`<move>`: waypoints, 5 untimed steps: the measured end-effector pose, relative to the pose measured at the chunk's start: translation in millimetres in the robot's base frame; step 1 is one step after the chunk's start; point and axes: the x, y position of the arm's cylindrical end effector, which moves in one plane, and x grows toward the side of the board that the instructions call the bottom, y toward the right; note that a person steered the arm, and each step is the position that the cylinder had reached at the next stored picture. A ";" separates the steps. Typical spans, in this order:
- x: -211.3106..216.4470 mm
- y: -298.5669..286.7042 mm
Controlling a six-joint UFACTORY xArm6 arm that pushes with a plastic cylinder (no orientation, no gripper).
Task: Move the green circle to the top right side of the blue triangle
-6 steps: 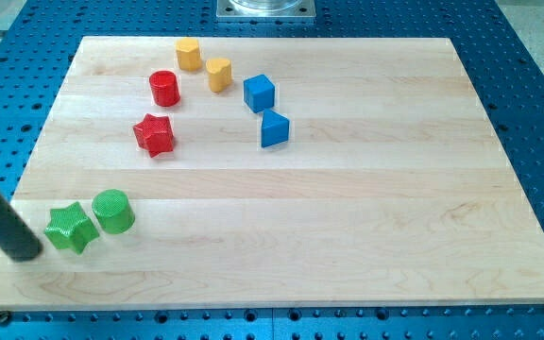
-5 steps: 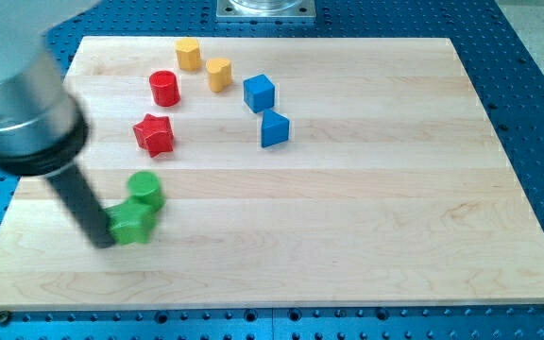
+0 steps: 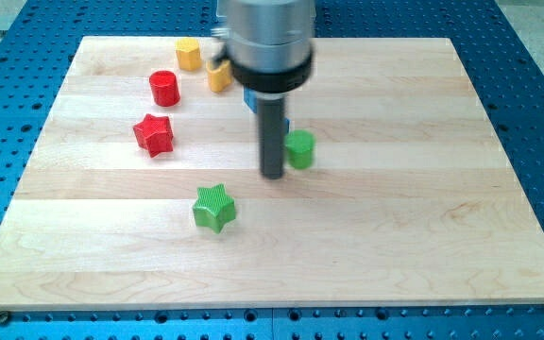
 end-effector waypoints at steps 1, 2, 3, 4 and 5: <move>-8.5 27.3; -3.2 65.0; -20.8 91.0; -77.2 95.3; -88.8 134.2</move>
